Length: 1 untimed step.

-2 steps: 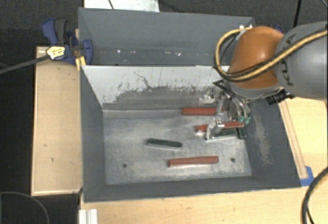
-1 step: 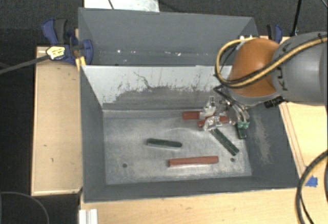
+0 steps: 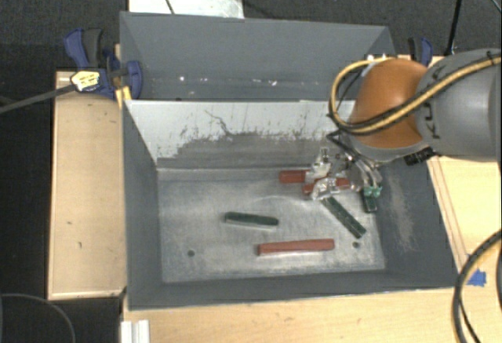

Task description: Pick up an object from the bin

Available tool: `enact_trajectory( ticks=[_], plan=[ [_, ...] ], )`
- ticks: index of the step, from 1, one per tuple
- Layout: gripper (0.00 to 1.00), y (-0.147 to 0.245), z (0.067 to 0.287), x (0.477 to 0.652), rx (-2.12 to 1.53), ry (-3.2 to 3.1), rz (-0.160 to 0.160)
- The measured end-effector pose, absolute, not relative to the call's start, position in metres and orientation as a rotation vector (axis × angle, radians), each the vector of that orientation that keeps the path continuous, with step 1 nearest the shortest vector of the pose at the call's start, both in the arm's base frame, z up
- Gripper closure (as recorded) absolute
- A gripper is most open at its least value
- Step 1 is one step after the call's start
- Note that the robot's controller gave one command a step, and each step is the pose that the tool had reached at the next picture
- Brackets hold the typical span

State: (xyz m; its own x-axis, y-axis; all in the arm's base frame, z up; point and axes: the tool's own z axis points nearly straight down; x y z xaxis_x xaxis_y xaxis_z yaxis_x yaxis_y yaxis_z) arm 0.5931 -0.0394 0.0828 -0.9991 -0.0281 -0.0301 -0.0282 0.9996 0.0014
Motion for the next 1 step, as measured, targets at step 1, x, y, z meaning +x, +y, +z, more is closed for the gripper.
enact_trajectory(
  ticks=[1],
  plan=[
    [1.0, -0.019, 0.2692, 0.5851, -0.152, 3.125, -0.001]
  ],
)
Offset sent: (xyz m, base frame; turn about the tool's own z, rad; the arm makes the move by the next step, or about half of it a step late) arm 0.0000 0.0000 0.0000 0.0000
